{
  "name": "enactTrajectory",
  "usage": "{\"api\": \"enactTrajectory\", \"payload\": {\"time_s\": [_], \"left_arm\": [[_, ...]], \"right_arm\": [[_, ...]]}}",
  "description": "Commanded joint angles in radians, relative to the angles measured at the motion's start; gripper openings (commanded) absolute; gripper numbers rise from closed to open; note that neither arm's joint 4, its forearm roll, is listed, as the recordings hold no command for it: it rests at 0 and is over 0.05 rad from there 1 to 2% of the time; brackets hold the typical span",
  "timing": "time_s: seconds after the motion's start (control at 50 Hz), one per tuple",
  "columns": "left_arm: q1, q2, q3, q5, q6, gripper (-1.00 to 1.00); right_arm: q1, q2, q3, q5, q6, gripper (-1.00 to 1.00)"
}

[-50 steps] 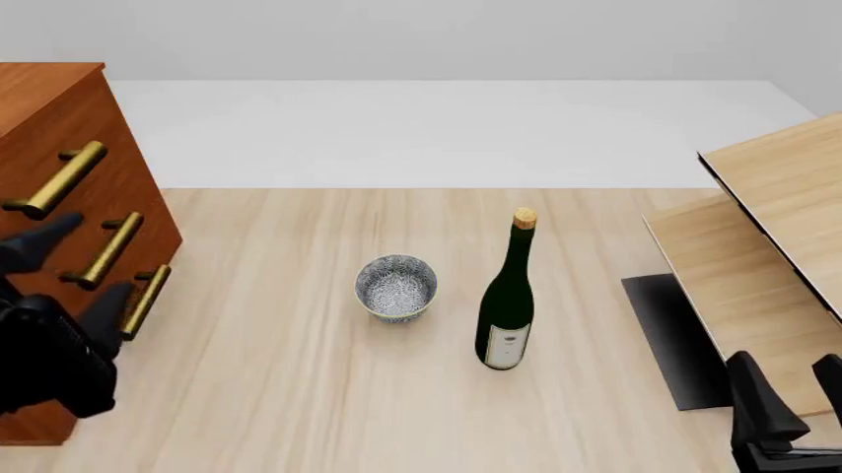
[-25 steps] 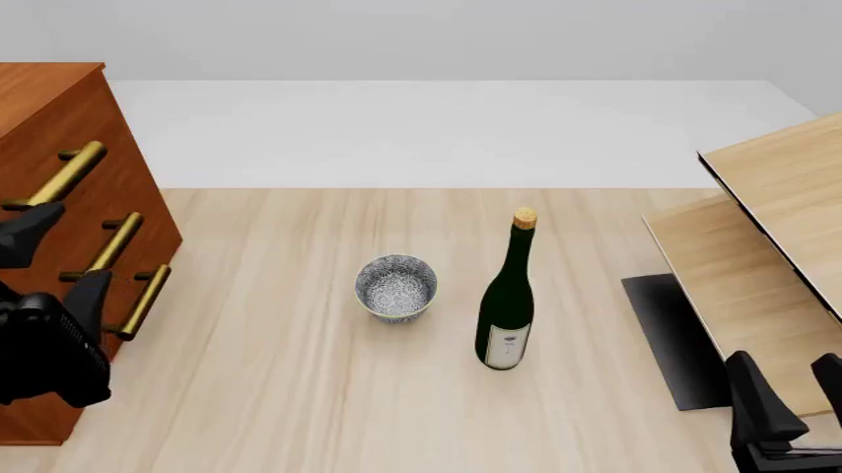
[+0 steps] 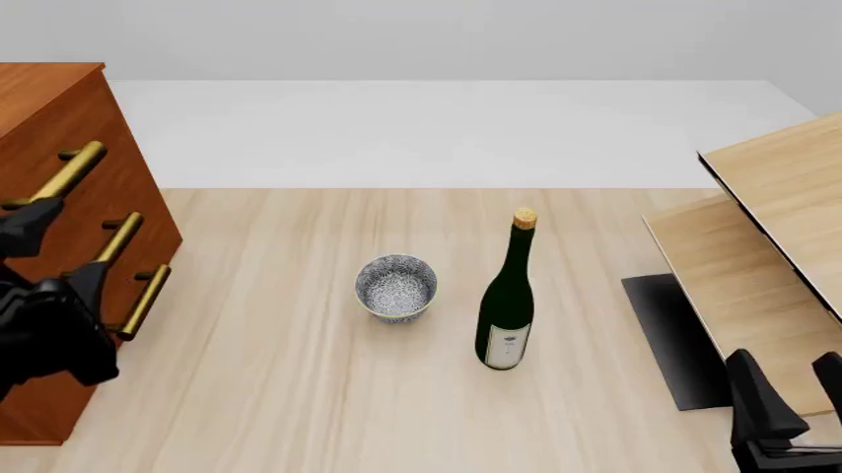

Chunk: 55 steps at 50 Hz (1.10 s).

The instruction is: Close the bottom drawer of the cabinet and open the top drawer.

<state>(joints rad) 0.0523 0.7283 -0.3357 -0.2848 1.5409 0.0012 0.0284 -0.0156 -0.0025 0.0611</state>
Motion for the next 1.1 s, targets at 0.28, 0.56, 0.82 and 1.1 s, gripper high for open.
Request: {"api": "enactTrajectory", "payload": {"time_s": [0.28, 0.56, 0.82, 1.1], "left_arm": [[0.047, 0.083, -0.014, -0.071, -0.002, 1.00], [0.070, 0.113, -0.029, -0.081, -0.020, 1.00], [0.099, 0.150, -0.027, -0.116, -0.021, 1.00], [0.141, 0.181, -0.047, -0.129, -0.035, 1.00]], "right_arm": [[0.001, -0.010, 0.000, 0.008, -0.006, 1.00], [0.004, -0.010, 0.003, 0.005, -0.008, 1.00], [0.006, -0.023, 0.006, 0.013, -0.014, 1.00], [0.010, -0.026, 0.008, 0.013, -0.023, 1.00]]}}
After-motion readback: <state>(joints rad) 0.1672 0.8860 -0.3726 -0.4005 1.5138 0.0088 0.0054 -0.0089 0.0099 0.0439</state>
